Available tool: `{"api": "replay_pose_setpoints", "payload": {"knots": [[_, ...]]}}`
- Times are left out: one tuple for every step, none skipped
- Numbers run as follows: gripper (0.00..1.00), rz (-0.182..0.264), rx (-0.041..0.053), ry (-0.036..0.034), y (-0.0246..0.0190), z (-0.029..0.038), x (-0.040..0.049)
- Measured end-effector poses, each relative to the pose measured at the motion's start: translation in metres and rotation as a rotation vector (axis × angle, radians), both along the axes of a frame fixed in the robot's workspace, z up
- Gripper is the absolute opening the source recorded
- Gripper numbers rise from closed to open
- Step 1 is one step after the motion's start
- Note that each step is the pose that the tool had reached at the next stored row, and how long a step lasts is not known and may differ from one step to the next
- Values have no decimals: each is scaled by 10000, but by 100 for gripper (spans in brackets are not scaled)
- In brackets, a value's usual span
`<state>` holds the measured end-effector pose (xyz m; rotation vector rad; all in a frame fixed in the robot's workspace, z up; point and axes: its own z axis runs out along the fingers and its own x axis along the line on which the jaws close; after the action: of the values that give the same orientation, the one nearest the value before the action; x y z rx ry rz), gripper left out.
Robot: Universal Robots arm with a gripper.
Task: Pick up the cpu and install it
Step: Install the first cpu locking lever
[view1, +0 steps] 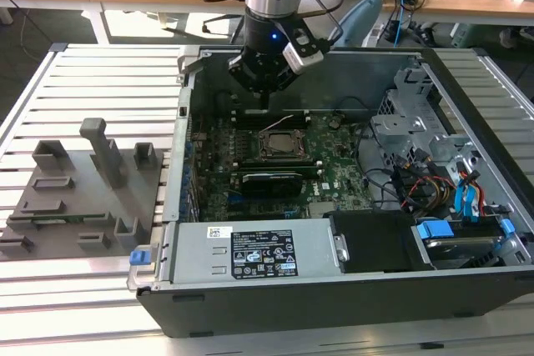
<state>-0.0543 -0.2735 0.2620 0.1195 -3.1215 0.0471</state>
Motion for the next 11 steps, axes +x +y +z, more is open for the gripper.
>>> {"api": "replay_pose_setpoints", "payload": {"knots": [[11,0,0,0,0,0,0],[11,0,0,0,0,0,0],[11,0,1,-1,0,-1,1],[11,0,14,-1,0,-7,1],[11,1,107,1,-4,-9,1],[11,-1,199,0,-16,-10,1],[11,1,378,0,-50,-11,1],[11,1,485,-1,-71,-12,1],[11,-1,608,1,-99,-12,1],[11,0,743,0,-129,-15,1],[11,2,820,0,-144,-19,4]]}}
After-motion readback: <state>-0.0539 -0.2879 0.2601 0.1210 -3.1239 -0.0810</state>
